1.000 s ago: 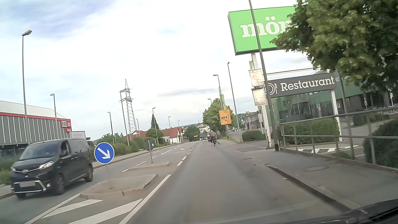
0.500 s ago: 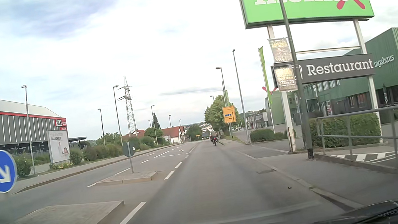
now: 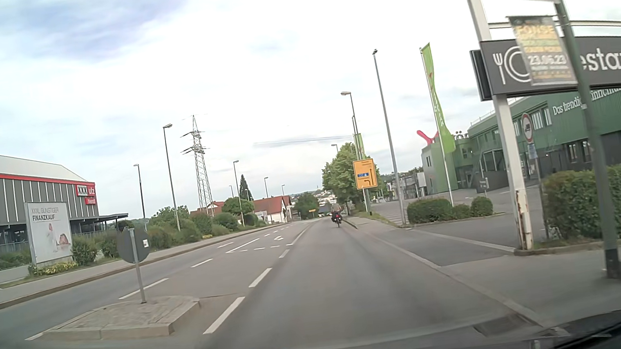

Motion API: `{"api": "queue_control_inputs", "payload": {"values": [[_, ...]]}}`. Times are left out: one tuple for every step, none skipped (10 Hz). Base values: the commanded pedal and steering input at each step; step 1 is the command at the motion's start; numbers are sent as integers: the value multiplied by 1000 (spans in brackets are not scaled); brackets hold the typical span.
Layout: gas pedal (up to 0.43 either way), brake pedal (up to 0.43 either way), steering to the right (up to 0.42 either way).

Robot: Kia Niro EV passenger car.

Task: Follow the waypoints while adhering to traffic rules and regulations

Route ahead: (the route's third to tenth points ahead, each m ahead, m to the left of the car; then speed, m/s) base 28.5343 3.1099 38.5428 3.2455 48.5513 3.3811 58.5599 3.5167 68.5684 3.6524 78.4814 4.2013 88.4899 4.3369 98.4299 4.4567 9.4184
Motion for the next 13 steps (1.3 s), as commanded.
{"api": "queue_control_inputs", "payload": {"values": [[0,0,-12],[0,0,-10],[0,0,-9],[0,0,-9],[0,0,-9],[0,0,-9],[0,0,-10],[0,0,-11],[0,0,-11],[20,0,-11],[39,0,-12],[47,0,-12],[47,0,-12]]}}
